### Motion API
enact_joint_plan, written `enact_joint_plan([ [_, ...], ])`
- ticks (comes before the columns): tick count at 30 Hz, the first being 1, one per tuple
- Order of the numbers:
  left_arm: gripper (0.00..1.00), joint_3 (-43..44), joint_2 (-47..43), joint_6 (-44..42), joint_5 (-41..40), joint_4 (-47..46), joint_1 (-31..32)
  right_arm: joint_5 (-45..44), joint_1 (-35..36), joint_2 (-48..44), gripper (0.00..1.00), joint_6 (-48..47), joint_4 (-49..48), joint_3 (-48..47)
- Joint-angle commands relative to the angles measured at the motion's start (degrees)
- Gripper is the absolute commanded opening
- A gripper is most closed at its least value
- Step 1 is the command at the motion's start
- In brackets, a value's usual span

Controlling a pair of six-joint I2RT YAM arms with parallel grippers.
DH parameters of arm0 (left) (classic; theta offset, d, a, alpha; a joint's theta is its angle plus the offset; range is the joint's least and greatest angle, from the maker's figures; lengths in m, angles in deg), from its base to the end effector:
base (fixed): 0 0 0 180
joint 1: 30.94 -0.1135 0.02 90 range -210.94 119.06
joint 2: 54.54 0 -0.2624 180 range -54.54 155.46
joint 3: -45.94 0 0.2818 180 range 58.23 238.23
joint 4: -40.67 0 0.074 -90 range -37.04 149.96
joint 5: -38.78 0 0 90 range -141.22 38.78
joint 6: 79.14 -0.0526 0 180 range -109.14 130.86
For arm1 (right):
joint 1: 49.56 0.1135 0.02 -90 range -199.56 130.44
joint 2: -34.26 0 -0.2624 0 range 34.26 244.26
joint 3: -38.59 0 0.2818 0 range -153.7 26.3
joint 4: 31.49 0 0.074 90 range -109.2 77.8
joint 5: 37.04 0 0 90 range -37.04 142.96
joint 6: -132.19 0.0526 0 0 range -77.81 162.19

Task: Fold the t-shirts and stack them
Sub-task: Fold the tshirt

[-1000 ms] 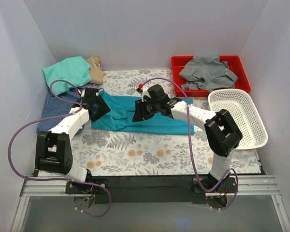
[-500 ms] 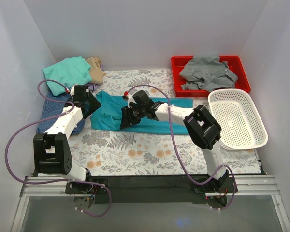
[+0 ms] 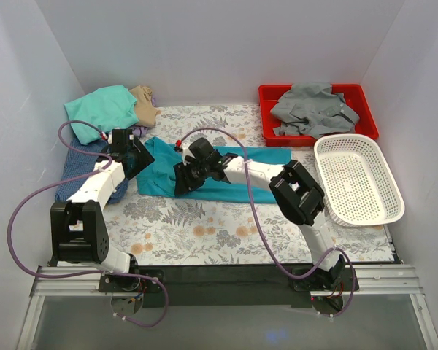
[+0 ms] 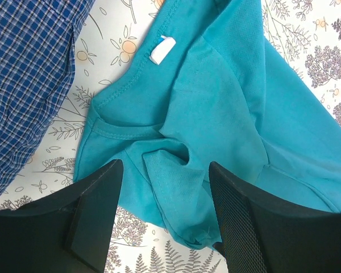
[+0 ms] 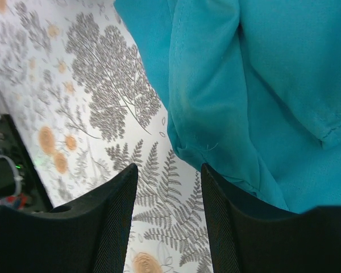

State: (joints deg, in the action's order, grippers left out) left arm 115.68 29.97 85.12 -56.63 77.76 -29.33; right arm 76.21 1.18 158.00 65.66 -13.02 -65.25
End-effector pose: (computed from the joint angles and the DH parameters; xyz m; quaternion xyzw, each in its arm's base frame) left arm 0.3454 -0.0047 0.2035 -0.5717 0.7515 -0.1655 0.2848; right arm 0.3172 0.4209 0.1599 -0.2931 0.8362 0.4020 0.2307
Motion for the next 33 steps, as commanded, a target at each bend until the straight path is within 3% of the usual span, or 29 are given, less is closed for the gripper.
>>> enact_joint_plan([
  [1, 0.61, -0.59, -2.24, -1.40, 0.22, -0.89, -0.11, -4.34, 1.64, -0.78, 0.55, -11.74, 2.35, 1.36],
  [6, 0.61, -0.67, -1.72, -1.66, 0.22, -1.24, -0.20, -9.79, 1.99, -2.98, 0.55, -20.20, 1.04, 7.08],
  [13, 0.61, -0.59, -1.63, -1.84, 0.49, -1.51, -0.46, -11.91, 2.26, -4.29, 0.55, -26.44, 0.86, 6.47],
  [19, 0.61, -0.94, -1.37, -1.93, 0.49, -1.68, -0.55, -6.82, 4.10, -7.99, 0.55, -31.54, 1.99, 5.50],
  [24, 0.60, -0.59, -1.19, -2.19, 0.84, -1.86, -0.73, 5.66, 5.06, -11.06, 0.56, -31.64, 5.52, 3.30],
  [33, 0.60, -0.76, -0.84, -2.63, 1.10, -2.03, -0.90, 0.23, 5.95, -5.27, 0.56, -40.42, 6.39, 1.55],
])
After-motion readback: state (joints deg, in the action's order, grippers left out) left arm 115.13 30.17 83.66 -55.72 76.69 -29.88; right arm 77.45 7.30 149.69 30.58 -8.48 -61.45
